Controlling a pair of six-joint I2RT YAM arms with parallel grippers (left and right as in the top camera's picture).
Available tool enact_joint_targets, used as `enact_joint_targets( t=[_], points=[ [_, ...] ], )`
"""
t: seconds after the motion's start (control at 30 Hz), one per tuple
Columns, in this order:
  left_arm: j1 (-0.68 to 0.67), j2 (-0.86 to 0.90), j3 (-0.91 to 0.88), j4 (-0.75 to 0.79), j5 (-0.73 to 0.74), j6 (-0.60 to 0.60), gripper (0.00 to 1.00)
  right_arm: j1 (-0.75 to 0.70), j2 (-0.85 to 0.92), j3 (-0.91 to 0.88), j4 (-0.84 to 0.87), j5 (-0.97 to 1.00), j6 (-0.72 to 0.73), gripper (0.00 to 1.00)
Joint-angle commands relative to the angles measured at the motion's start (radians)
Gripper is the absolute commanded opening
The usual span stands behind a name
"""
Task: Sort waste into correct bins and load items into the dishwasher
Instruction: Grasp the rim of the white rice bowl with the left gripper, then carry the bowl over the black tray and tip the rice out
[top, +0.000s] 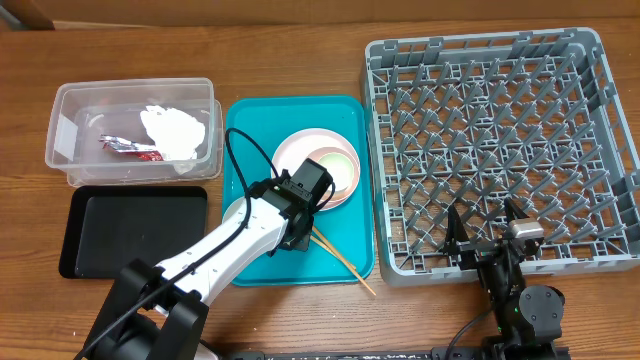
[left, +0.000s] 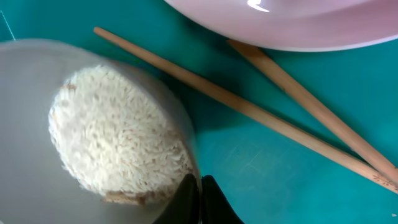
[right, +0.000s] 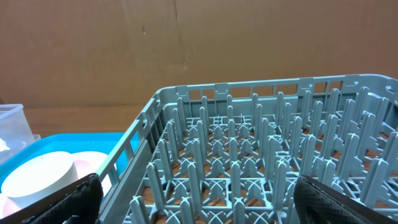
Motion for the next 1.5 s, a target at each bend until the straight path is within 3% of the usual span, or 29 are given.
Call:
enact_joint_targets(
  t=[0.0,0.23,0.57,0.8,0.9,1.07,1.2,1.43,1.47],
  points=[
    [-0.005,0.010,-0.011,-0.004,-0.011,-0.007,0.04,0.005,-0.008,-0.010,0.006,0.006,0.008,1.00],
    [-0.005,0.001,0.032,-0.079,-0.012,-0.006,0.04,0.005,-0.008,-0.010,0.006,0.006,0.008,1.00],
    [0.000,-0.057,0.266,-0.351,-0.038,-0.006,0.04,0.005,-0.008,-0.010,0.006,0.006,0.008,1.00],
    [0.077,-0.144,0.299,-0.385,-0.020,-0.052,0.04,0.005,-0.008,-0.010,0.006,0.006,0.008,1.00],
    [0.215,-0.183,0.299,-0.373,0.064,-0.013,0.04,0.005,-0.008,-0.010,0.006,0.006,0.008,1.00],
    [0.529,-0.188,0.295,-0.327,0.298,0.147,0.04,0.005,-0.008,-0.010,0.006,0.006,0.008,1.00],
    [0.793,-0.188,0.295,-0.285,0.428,0.200,0.04,0.005,-0.008,-0.010,0.006,0.006,0.008,1.00],
    [1.124,-0.188,0.188,-0.151,0.858,0.354,0.04,0.005,-0.008,-0.010,0.006,0.006,0.008,1.00],
    [1.182,-0.188,0.132,-0.107,0.973,0.394,0.04,0.005,-0.008,-0.010,0.006,0.006,0.008,1.00]
  ],
)
